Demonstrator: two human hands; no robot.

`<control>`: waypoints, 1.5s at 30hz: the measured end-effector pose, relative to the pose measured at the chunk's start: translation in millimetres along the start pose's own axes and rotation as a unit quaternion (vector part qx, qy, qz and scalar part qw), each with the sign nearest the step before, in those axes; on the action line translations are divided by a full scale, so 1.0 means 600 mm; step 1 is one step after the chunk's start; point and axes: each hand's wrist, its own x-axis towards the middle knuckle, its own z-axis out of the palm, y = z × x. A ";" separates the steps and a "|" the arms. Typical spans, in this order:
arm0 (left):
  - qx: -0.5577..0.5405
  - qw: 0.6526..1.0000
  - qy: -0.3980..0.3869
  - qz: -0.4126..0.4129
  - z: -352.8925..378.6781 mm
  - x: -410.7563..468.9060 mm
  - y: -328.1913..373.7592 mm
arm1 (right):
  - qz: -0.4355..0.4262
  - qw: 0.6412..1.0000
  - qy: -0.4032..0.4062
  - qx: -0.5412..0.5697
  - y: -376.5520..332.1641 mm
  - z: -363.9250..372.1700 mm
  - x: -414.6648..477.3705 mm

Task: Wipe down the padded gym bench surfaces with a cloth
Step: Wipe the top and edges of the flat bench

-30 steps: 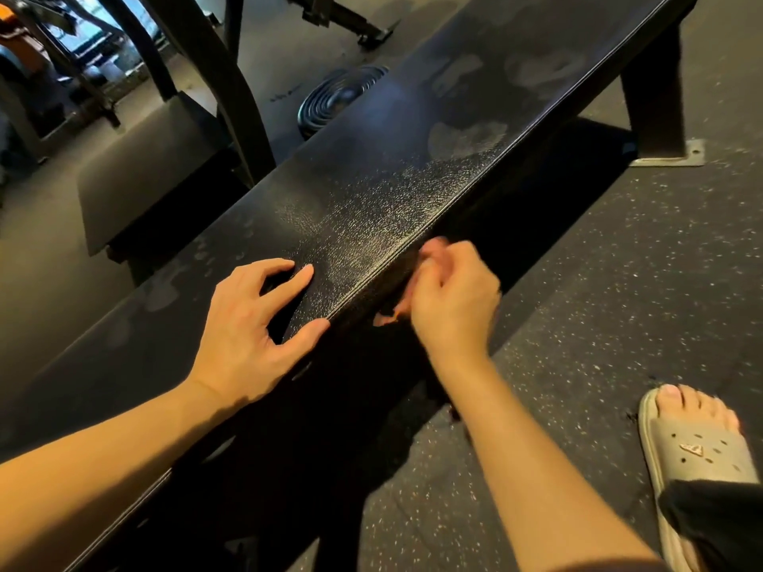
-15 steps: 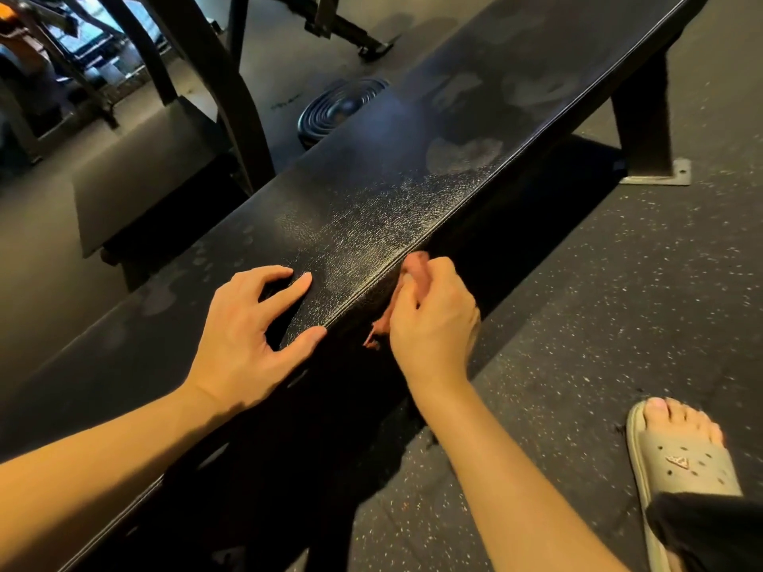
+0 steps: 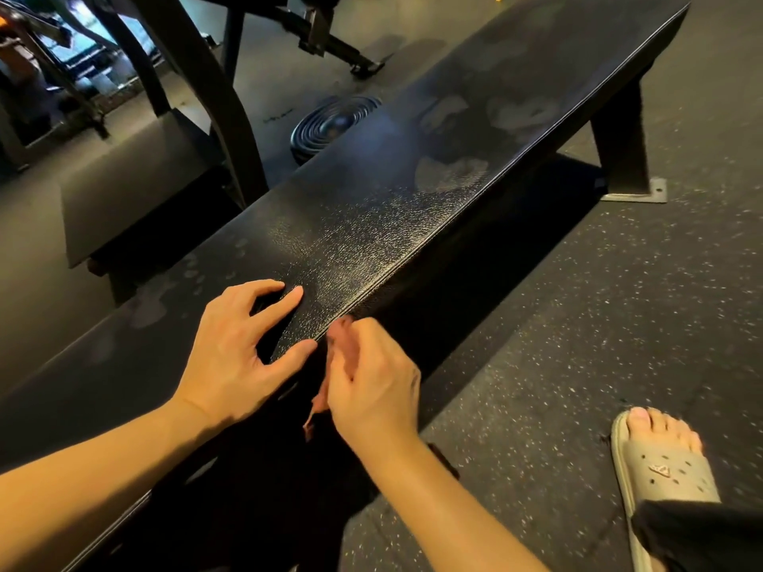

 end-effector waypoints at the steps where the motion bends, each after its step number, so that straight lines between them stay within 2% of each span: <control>1: -0.001 1.000 -0.001 -0.001 -0.001 0.000 0.002 | -0.023 1.000 -0.019 -0.009 0.005 -0.001 -0.004; 4: 0.004 1.000 0.003 0.001 -0.001 0.000 0.000 | -0.009 0.999 0.022 -0.045 0.035 -0.013 0.044; 7: 0.002 1.000 -0.001 0.003 0.000 0.001 -0.001 | 0.120 0.989 0.069 -0.056 0.073 -0.032 0.107; 9: 0.005 1.000 -0.002 0.005 0.001 0.000 -0.002 | 0.173 0.980 0.087 -0.045 0.087 -0.040 0.126; 10: 0.004 1.000 -0.001 0.006 0.001 0.000 -0.002 | 0.176 0.979 0.089 -0.044 0.081 -0.039 0.123; 12: 0.001 1.000 0.000 0.005 0.000 0.002 -0.002 | 0.122 0.987 0.084 -0.056 0.049 -0.024 0.088; 14: 0.001 1.000 -0.003 0.000 -0.001 0.001 0.000 | 0.033 0.998 0.030 -0.040 0.006 -0.007 0.031; 16: 0.001 1.000 0.001 -0.002 -0.001 0.000 0.000 | -0.017 0.999 -0.012 -0.044 0.002 -0.011 0.015; 18: 0.002 1.000 -0.001 0.001 -0.001 0.000 -0.003 | 0.025 0.996 0.032 -0.075 0.031 -0.024 0.059; 20: 0.001 1.000 -0.004 0.002 0.000 0.000 -0.004 | 0.127 0.983 0.088 -0.095 0.079 -0.042 0.133; 23: 0.001 1.000 0.000 0.007 0.003 0.001 -0.006 | 0.200 0.965 0.106 -0.130 0.128 -0.082 0.215; 25: -0.004 1.000 0.002 0.007 0.003 0.002 -0.007 | 0.169 0.972 0.104 -0.129 0.123 -0.076 0.202; 29: -0.004 1.000 0.001 0.007 0.003 0.000 -0.006 | 0.001 0.997 0.029 -0.065 0.066 -0.044 0.091; 31: -0.004 1.000 0.002 0.007 0.002 0.003 -0.005 | 0.027 0.996 0.034 -0.083 0.082 -0.048 0.114; 32: -0.002 1.000 0.000 0.007 0.002 0.004 -0.006 | 0.083 0.991 0.055 -0.089 0.093 -0.055 0.134; 34: 0.000 1.000 -0.002 0.007 0.001 0.000 -0.006 | 0.201 0.974 0.096 -0.035 0.109 -0.079 0.173; 37: 0.000 1.000 -0.003 0.009 0.001 0.001 -0.007 | 0.235 0.945 0.196 0.113 0.104 -0.121 0.210; 39: -0.001 1.000 -0.004 0.008 0.003 0.001 -0.009 | 0.259 0.904 0.256 0.222 0.108 -0.142 0.230; 42: -0.005 1.000 0.003 0.009 0.006 0.002 -0.009 | 0.308 0.872 0.241 0.294 0.124 -0.134 0.252; 45: -0.010 1.000 0.008 0.009 0.006 0.002 -0.009 | 0.278 0.896 0.194 0.287 0.105 -0.102 0.231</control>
